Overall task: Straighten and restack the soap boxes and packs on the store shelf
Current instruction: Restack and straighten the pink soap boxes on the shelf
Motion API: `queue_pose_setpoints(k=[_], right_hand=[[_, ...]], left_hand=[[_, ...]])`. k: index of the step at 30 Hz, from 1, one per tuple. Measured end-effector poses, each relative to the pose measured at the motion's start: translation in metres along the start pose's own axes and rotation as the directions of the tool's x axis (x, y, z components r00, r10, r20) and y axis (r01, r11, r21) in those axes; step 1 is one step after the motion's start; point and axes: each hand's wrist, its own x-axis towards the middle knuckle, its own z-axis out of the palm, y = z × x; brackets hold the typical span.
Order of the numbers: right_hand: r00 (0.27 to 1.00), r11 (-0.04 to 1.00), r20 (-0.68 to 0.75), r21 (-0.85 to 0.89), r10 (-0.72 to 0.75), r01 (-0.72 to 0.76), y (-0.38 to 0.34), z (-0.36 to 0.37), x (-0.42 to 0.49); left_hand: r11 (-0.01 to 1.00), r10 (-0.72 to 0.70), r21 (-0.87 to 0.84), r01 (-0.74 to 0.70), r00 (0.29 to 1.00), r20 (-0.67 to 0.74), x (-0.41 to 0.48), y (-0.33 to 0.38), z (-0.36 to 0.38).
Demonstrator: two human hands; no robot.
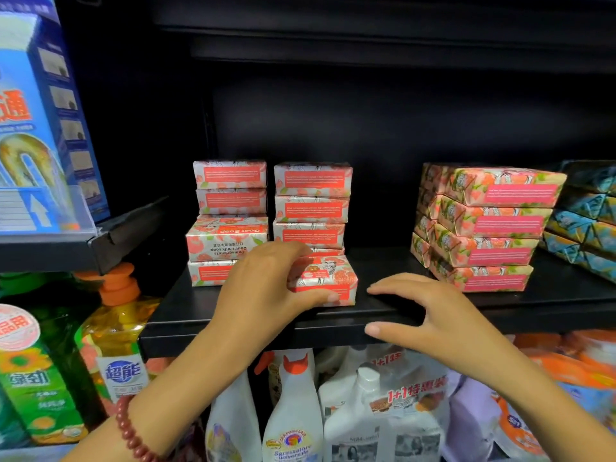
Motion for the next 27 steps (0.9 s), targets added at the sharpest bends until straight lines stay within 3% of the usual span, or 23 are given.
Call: queue_pose_setpoints(k=[6,27], right_hand=[[0.999,0.988,-0.006,-0.15,-0.044,0.042,0.002,0.007,-0.004],[0.999,0.984,-0.045,-0.176,-0.03,0.021,0.005,0.011,-0.009]], left_hand=[[0.997,0.048,0.053,-0.049,0.999,0.017,-0.012,-0.004,-0.01],[0.994,0.02,0.104,-0.022,1.0,0.02,0.012,-0.005,0.005]])
